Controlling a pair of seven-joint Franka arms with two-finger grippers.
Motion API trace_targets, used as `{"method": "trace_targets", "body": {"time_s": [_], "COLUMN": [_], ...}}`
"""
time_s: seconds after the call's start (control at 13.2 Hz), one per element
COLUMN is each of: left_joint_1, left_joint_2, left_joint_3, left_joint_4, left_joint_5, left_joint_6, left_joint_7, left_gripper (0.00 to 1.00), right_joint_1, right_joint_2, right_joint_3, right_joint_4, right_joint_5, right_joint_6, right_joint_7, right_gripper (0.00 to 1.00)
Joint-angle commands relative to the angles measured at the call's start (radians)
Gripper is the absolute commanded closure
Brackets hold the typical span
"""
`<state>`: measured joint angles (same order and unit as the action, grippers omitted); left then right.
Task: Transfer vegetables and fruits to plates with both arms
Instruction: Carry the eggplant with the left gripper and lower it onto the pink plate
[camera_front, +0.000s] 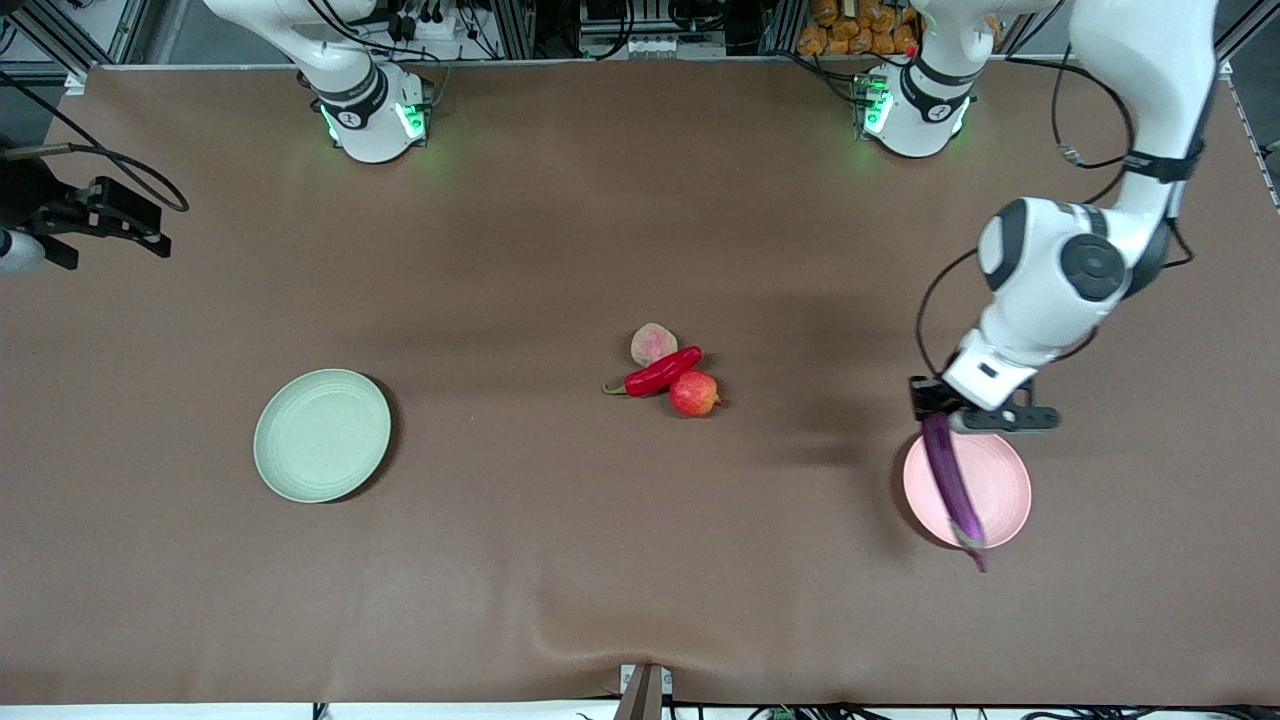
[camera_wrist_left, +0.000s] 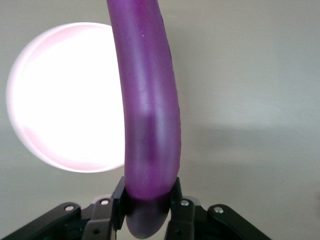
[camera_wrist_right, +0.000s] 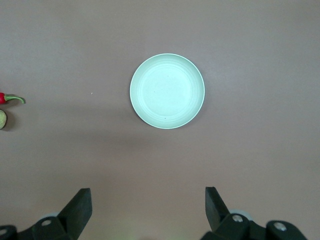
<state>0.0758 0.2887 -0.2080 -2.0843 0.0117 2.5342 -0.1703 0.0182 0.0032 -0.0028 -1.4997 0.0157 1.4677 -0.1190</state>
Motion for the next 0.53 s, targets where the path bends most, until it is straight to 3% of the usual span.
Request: {"method": "trace_targets", "body": {"time_s": [0.0,0.45], "left_joint_1": [0.068,0.065], "left_joint_2": [0.035,0.078], "left_joint_3": [-0.014,-0.014], "left_joint_4": [0.032,-0.029], "left_joint_5": [0.002,0.002], "left_joint_6": [-0.031,-0.031], "left_joint_7": [0.052,0.058], "left_gripper": [1.0,1.0], "right_joint_1": [0.025,0.077], "right_joint_2": [0.011,0.115], "right_joint_3": [0.003,0.004], "right_joint_4": [0.022,0.029], "right_joint_5": [0.0,-0.02], "right_joint_6": [-0.003,0.023], "right_joint_7": [-0.004,-0.013], "right_gripper": [0.0,0.0]}}
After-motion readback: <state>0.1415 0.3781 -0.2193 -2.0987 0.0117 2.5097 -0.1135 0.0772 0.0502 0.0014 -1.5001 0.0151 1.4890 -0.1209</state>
